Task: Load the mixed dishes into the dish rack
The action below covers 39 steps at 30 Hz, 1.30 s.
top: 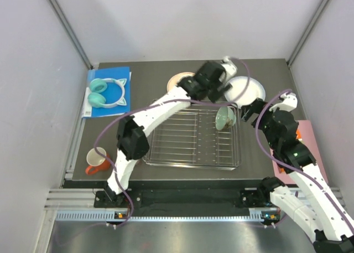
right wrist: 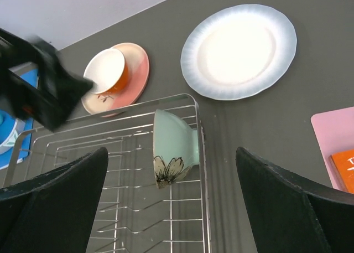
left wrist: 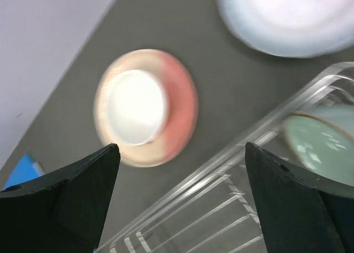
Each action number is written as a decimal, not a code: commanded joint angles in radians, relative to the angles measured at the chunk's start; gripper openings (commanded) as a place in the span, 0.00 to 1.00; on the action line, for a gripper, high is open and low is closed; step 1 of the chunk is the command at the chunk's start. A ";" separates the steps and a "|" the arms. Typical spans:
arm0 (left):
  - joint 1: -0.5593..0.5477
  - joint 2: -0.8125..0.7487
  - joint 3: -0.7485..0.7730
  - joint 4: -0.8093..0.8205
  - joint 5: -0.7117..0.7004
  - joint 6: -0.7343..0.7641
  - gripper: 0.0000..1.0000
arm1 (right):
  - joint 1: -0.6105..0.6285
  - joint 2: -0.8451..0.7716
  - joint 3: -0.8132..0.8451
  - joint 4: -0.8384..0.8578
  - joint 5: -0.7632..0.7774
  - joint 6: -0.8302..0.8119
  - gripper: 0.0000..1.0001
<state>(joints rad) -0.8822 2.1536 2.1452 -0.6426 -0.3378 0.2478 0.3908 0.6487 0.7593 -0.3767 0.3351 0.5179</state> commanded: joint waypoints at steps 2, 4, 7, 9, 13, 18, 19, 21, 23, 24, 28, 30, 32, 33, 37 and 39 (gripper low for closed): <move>0.115 -0.034 0.132 -0.021 -0.139 -0.093 0.99 | 0.008 -0.018 0.014 0.039 -0.015 0.002 0.98; 0.143 -0.002 0.188 -0.075 -0.110 -0.195 0.99 | 0.008 -0.030 0.009 0.039 -0.015 0.002 0.97; 0.207 0.032 0.220 -0.054 -0.018 -0.283 0.99 | 0.008 -0.041 0.005 0.032 -0.013 -0.002 0.98; 0.226 0.058 0.213 -0.043 0.037 -0.309 0.99 | 0.008 -0.038 0.011 0.027 -0.011 -0.007 0.98; 0.253 0.118 0.208 -0.037 0.149 -0.370 0.99 | 0.008 -0.034 0.009 0.035 -0.010 -0.002 0.98; 0.259 0.189 0.211 -0.012 0.192 -0.367 0.99 | 0.008 -0.047 -0.020 0.039 -0.015 0.011 0.98; 0.265 0.195 0.208 -0.005 0.200 -0.364 0.99 | 0.008 -0.052 -0.023 0.039 -0.015 0.011 0.98; 0.267 0.213 0.208 0.012 0.195 -0.351 0.99 | 0.008 -0.060 -0.037 0.044 -0.016 0.014 0.98; 0.269 0.230 0.208 0.020 0.194 -0.335 0.98 | 0.008 -0.058 -0.046 0.050 -0.019 0.021 0.98; 0.267 0.235 0.205 0.032 0.197 -0.314 0.97 | 0.008 -0.058 -0.048 0.053 -0.024 0.022 0.98; 0.266 0.256 0.173 0.066 0.171 -0.286 0.97 | 0.008 -0.050 -0.051 0.061 -0.027 0.025 0.98; 0.266 0.272 0.165 0.075 0.151 -0.266 0.97 | 0.010 -0.052 -0.052 0.062 -0.028 0.025 0.98; 0.267 0.291 0.165 0.080 0.126 -0.254 0.96 | 0.010 -0.053 -0.055 0.062 -0.028 0.025 0.98; 0.266 0.298 0.163 0.083 0.117 -0.255 0.95 | 0.008 -0.055 -0.058 0.064 -0.030 0.031 0.97; 0.269 0.325 0.162 0.101 0.076 -0.228 0.92 | 0.006 -0.060 -0.064 0.068 -0.033 0.039 0.98; 0.270 0.333 0.160 0.110 0.054 -0.223 0.91 | 0.010 -0.061 -0.067 0.073 -0.036 0.047 0.98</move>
<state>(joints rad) -0.6205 2.4722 2.3119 -0.5934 -0.2199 -0.0055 0.3908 0.6018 0.6949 -0.3534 0.3119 0.5446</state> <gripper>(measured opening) 0.916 0.976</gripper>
